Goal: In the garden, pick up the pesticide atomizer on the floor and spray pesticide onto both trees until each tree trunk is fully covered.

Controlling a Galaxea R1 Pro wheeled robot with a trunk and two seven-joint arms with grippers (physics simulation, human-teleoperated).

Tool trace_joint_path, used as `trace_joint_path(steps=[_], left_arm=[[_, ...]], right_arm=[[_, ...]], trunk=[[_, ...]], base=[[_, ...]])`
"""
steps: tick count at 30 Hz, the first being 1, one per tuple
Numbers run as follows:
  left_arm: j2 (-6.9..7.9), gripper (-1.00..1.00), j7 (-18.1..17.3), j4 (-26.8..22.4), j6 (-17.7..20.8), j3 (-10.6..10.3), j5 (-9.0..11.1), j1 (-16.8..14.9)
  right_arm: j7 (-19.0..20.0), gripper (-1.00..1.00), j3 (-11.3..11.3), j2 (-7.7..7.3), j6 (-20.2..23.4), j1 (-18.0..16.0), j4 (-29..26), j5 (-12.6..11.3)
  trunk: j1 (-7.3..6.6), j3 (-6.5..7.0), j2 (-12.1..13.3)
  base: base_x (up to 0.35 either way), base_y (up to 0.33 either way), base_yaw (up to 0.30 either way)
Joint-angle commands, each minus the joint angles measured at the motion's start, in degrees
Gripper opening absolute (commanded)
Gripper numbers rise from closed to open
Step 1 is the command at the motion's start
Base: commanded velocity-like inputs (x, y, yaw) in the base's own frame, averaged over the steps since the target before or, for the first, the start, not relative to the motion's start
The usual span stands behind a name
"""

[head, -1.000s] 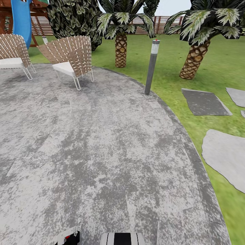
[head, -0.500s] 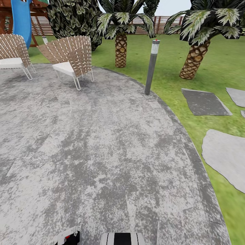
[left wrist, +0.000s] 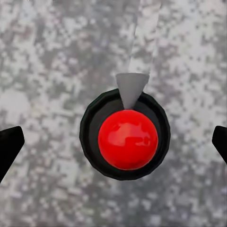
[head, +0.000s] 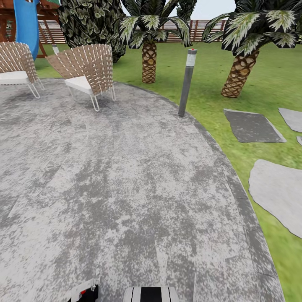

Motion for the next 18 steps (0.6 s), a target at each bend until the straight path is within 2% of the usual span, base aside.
trace_joint_path(steps=[1,18], left_arm=[[0.06,1.0,0.45,0.0,-0.21,-0.49,0.32,-0.03],[0.06,1.0,0.25,0.0,-0.22,-0.49,0.32,-0.03]], right_arm=[[0.22,1.0,-0.17,0.01,-0.24,-0.03,0.07,-0.31],[0.22,1.0,-0.16,0.01,-0.24,-0.05,0.07,-0.31]], trunk=[[-0.01,-0.04,-0.01],[-0.01,-0.04,-0.01]], base=[[0.038,-0.025,0.0],[0.013,-0.011,0.0]])
